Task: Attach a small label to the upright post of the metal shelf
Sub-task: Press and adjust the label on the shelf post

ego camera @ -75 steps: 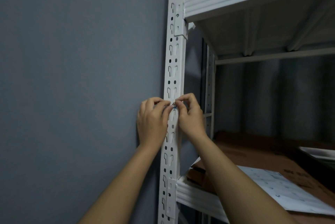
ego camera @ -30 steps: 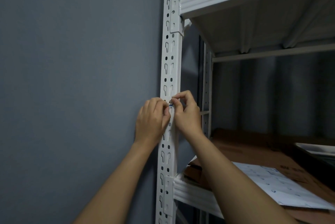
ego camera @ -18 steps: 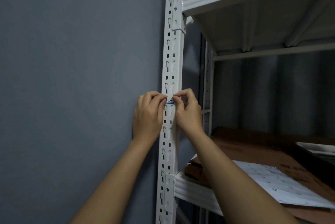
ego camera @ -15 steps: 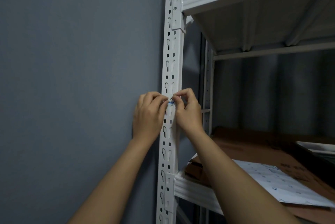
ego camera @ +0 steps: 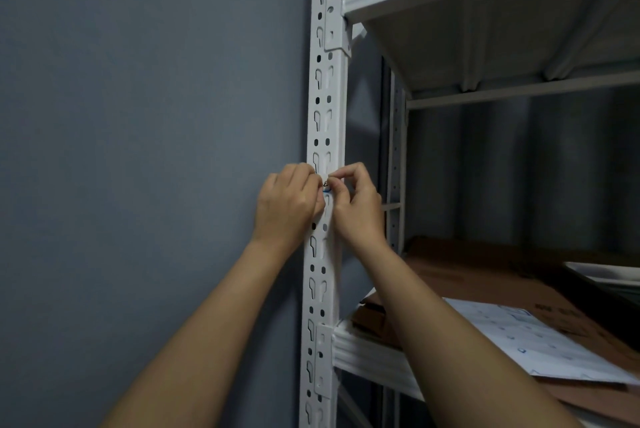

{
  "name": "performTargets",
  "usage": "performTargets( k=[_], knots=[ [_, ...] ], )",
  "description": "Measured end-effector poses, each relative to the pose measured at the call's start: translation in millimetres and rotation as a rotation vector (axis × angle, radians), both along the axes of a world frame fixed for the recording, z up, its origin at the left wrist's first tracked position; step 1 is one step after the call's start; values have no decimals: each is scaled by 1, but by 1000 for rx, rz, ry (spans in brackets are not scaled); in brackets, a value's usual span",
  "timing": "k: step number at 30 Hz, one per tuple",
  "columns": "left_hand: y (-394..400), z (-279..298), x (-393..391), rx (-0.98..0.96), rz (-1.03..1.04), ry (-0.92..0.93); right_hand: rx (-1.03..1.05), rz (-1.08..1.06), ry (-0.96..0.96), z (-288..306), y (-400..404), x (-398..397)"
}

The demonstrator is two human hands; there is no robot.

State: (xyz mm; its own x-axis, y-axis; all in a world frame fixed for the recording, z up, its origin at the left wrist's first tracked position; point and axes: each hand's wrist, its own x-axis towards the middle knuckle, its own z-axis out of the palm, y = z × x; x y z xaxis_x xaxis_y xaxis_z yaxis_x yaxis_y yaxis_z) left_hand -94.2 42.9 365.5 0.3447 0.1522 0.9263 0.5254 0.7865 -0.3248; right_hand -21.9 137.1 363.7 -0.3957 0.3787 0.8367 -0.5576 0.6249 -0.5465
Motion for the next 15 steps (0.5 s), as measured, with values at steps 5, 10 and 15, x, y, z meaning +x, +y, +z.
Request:
performTargets(
  k=[5, 10, 15],
  knots=[
    [-2, -4, 2, -16, -83, -89, 6, 14, -17, 1, 0, 1],
    [-10, -13, 10, 18, -257, -251, 5, 15, -25, 1, 0, 2],
    [-32, -13, 18, 277, -484, -338, -3, 18, -31, 1, 0, 1]
  ],
)
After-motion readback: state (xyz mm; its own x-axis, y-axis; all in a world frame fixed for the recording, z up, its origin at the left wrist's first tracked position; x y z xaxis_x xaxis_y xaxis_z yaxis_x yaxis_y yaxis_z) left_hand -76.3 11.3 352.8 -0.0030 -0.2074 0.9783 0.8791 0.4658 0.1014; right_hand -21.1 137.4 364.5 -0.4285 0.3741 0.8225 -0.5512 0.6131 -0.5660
